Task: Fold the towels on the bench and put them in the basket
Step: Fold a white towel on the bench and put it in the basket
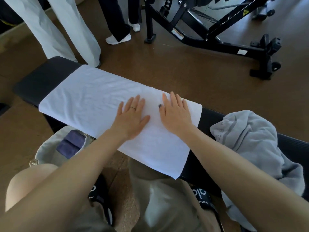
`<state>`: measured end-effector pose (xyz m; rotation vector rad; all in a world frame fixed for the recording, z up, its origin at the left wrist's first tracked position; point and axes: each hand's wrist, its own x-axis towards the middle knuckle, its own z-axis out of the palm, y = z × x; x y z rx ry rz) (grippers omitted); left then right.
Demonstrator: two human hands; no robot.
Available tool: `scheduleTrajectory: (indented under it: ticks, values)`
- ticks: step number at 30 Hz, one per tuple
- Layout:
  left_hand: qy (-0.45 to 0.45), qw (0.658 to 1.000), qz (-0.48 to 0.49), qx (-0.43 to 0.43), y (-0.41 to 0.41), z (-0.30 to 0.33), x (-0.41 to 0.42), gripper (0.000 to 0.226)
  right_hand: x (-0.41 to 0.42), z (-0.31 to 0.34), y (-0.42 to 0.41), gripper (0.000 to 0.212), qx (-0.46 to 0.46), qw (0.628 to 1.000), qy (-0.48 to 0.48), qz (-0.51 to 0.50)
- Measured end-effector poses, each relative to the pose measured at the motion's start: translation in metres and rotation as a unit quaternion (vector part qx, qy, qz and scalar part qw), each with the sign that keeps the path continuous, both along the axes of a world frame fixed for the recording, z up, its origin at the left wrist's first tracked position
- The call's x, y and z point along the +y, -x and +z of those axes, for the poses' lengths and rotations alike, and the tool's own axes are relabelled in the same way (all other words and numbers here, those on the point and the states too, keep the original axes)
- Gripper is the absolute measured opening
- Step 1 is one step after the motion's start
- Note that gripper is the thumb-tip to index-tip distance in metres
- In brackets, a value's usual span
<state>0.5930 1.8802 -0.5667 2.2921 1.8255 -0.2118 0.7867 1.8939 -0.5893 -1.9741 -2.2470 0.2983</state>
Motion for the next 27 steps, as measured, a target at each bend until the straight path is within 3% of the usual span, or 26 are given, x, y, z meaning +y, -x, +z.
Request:
scheduleTrajectory:
  ticks: [3, 8, 12, 16, 21, 27]
  values:
    - [0.030, 0.999, -0.015, -0.002, 0.023, -0.007, 0.008, 0.073, 0.000, -0.005, -0.015, 0.058, -0.025, 0.999, 0.008, -0.037]
    - [-0.004, 1.000, -0.010, -0.018, 0.026, 0.000, 0.026, 0.068, 0.006, -0.002, -0.041, 0.059, -0.039, 0.993, 0.012, -0.114]
    - [0.002, 1.000, -0.001, 0.021, 0.042, 0.002, 0.046, 0.069, 0.010, 0.001, -0.043, 0.063, -0.046, 0.990, -0.001, -0.135]
    - [0.027, 0.999, -0.014, 0.021, 0.058, -0.001, 0.058, 0.070, 0.016, 0.003, -0.022, 0.066, -0.068, 0.993, 0.014, -0.099]
    - [-0.068, 0.996, -0.047, 0.028, 0.053, 0.003, 0.081, 0.070, 0.050, 0.015, 0.044, 0.061, -0.030, 0.999, -0.039, -0.005]
    - [-0.010, 0.996, -0.085, 0.005, 0.074, -0.011, 0.113, 0.057, 0.089, -0.001, 0.098, 0.056, -0.009, 1.000, 0.007, 0.005]
